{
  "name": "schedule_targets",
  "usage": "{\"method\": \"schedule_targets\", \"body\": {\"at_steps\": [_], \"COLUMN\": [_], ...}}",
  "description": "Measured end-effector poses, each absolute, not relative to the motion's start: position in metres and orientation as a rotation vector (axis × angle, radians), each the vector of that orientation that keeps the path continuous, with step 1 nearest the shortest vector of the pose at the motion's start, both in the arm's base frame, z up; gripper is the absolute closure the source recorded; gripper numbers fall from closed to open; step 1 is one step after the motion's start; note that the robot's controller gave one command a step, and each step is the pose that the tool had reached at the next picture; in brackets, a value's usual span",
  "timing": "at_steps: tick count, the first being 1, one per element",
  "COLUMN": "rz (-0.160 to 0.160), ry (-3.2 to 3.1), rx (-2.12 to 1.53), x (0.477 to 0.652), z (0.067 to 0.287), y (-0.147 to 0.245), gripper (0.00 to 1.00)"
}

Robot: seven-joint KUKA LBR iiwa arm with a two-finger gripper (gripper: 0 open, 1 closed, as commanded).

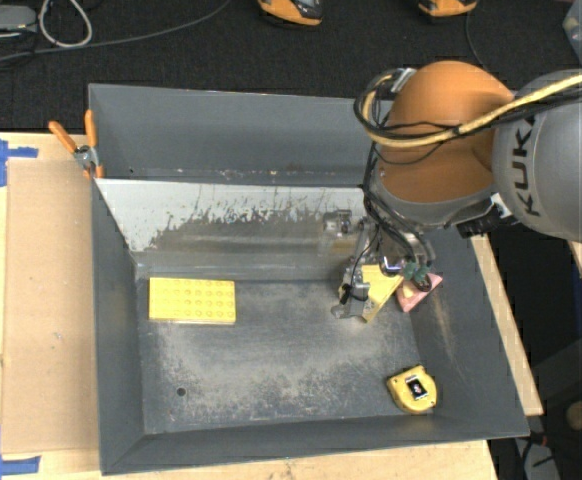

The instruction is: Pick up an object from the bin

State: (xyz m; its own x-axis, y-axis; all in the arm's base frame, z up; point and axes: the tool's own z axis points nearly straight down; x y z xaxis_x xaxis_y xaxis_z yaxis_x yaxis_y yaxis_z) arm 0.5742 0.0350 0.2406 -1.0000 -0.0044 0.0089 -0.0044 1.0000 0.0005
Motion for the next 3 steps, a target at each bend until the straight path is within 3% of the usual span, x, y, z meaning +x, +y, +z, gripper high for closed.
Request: {"method": "schedule_targets", "body": {"at_steps": [1,2,3], "rz": [-0.001,-0.003,-0.003], "ry": [-3.141,-3.137,-3.139], "rx": [0.005,-0.190,-0.230], "x": [0.576,0.598,0.614], "z": [0.245,0.161,0.157], "y": [0.035,0.048,0.058], "gripper": [0.00,0.00,0.00]}}
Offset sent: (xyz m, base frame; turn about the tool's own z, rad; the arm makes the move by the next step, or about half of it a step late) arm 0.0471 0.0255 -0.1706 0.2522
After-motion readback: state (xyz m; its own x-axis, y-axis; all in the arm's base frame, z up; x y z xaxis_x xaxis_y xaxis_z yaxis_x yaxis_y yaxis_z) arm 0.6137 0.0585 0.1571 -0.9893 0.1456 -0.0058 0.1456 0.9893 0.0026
